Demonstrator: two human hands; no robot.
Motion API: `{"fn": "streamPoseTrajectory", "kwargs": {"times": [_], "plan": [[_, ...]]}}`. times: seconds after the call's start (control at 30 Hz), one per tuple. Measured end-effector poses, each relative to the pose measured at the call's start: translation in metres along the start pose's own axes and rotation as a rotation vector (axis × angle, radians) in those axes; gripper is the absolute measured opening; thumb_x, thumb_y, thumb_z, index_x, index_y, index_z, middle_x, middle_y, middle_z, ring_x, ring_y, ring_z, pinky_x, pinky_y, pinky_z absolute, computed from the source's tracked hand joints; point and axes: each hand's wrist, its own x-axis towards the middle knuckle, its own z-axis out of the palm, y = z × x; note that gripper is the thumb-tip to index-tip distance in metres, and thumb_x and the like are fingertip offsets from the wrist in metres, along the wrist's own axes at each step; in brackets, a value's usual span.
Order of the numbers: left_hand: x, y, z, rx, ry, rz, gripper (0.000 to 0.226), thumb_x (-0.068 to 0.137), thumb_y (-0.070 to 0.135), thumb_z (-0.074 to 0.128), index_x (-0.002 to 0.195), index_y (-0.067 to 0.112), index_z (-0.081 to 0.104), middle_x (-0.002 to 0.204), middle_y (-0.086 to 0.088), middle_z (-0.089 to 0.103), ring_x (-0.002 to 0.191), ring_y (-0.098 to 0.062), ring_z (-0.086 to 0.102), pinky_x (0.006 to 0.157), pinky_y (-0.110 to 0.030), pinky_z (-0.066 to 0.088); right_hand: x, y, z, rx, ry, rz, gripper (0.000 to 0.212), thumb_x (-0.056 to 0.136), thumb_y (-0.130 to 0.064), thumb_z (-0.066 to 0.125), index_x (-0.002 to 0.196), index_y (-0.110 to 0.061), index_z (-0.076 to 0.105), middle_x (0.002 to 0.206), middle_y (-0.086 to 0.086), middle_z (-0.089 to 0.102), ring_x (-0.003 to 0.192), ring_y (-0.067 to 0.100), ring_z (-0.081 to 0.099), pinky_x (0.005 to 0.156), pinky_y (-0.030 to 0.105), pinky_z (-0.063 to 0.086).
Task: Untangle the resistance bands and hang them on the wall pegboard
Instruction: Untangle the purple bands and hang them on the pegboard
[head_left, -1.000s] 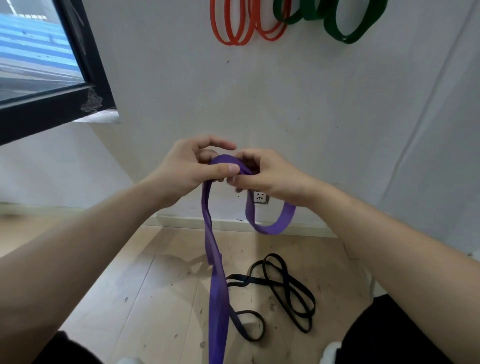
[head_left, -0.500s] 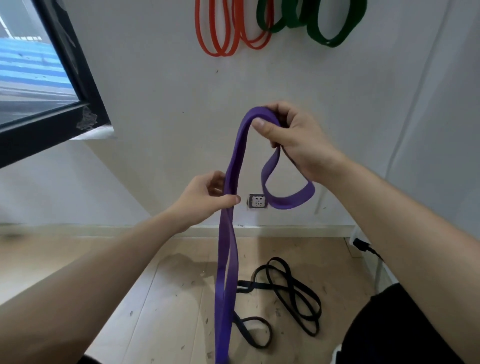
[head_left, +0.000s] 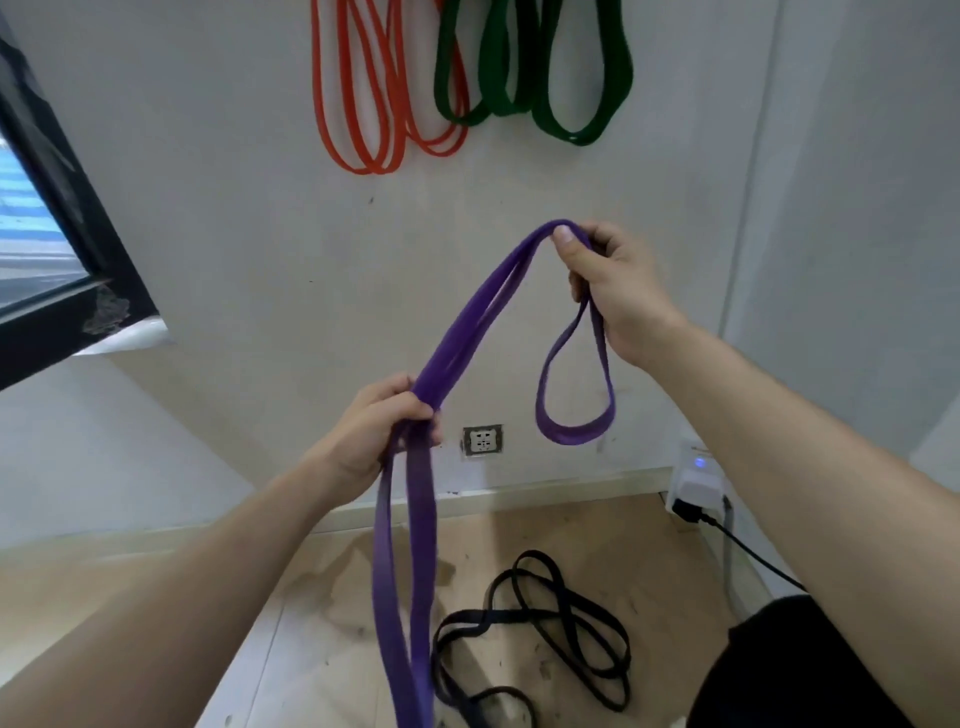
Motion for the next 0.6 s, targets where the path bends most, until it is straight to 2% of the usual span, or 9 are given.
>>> {"fn": "streamPoseTrajectory", "kwargs": {"times": [0.13, 0.23, 0.3, 0.37, 0.47, 0.53, 0.6], "plan": [[0.002, 0.006, -0.01, -0.002, 0.021, 0.027, 0.035, 0.07, 0.015, 0.076, 0.102, 0.009, 0.064, 0.069, -0.001, 0.051, 0.058, -0.018, 0.048, 0.067, -0.028, 0.048, 0.004, 0.04, -0.022, -0.025, -0.055, 0.174, 0.016, 0.1, -0.025, 0.06, 0.098, -0.01, 0.065, 0.073, -0.001, 0.052, 0.058, 0.01, 0.051, 0.059, 0.025, 0.041], [0.0, 0.013, -0.016, 0.007, 0.066, 0.068, 0.037, 0.07, 0.015, 0.077, 0.105, 0.006, 0.067, 0.067, 0.001, 0.053, 0.058, -0.016, 0.049, 0.067, -0.027, 0.049, -0.003, 0.065, -0.042, -0.116, -0.24, 0.312, 0.026, 0.1, -0.022, 0.06, 0.113, 0.0, 0.065, 0.081, 0.002, 0.06, 0.068, 0.013, 0.06, 0.069, 0.026, 0.044], [-0.002, 0.019, -0.016, -0.01, 0.087, 0.105, 0.034, 0.069, 0.017, 0.079, 0.1, 0.008, 0.07, 0.068, 0.001, 0.053, 0.059, -0.015, 0.05, 0.068, -0.026, 0.05, -0.01, 0.077, -0.053, -0.213, -0.414, 0.378, 0.023, 0.096, -0.015, 0.065, 0.111, 0.002, 0.066, 0.086, 0.007, 0.066, 0.078, 0.017, 0.065, 0.076, 0.025, 0.05], [-0.004, 0.025, -0.013, -0.015, 0.093, 0.138, 0.029, 0.07, 0.017, 0.078, 0.097, 0.009, 0.072, 0.071, 0.002, 0.054, 0.059, -0.014, 0.051, 0.071, -0.027, 0.049, -0.018, 0.083, -0.054, -0.383, -0.617, 0.407, 0.017, 0.091, -0.008, 0.071, 0.106, -0.003, 0.069, 0.093, 0.009, 0.07, 0.089, 0.019, 0.067, 0.087, 0.029, 0.051], [-0.006, 0.031, -0.002, -0.009, 0.083, 0.186, 0.043, 0.066, 0.026, 0.079, 0.104, 0.009, 0.071, 0.073, 0.005, 0.058, 0.063, -0.012, 0.053, 0.074, -0.025, 0.05, -0.029, 0.086, -0.034, -0.569, -0.858, 0.416, 0.015, 0.086, -0.006, 0.076, 0.098, -0.011, 0.07, 0.098, 0.006, 0.072, 0.093, 0.017, 0.068, 0.093, 0.035, 0.051], [-0.006, 0.036, 0.008, -0.005, 0.078, 0.228, 0.047, 0.066, 0.029, 0.078, 0.107, 0.008, 0.071, 0.074, 0.003, 0.059, 0.067, -0.013, 0.053, 0.074, -0.024, 0.047, -0.036, 0.079, -0.014, -0.553, -0.925, 0.386, 0.016, 0.086, -0.006, 0.076, 0.1, -0.012, 0.07, 0.101, 0.005, 0.073, 0.095, 0.015, 0.069, 0.094, 0.034, 0.051], [-0.005, 0.039, 0.013, 0.037, 0.069, 0.264, 0.04, 0.073, 0.023, 0.079, 0.11, 0.009, 0.071, 0.074, 0.003, 0.06, 0.069, -0.013, 0.051, 0.071, -0.023, 0.044, -0.042, 0.064, 0.006, -0.411, -0.897, 0.353, 0.025, 0.086, -0.007, 0.076, 0.11, -0.01, 0.068, 0.11, 0.008, 0.072, 0.103, 0.018, 0.069, 0.096, 0.033, 0.053]]}}
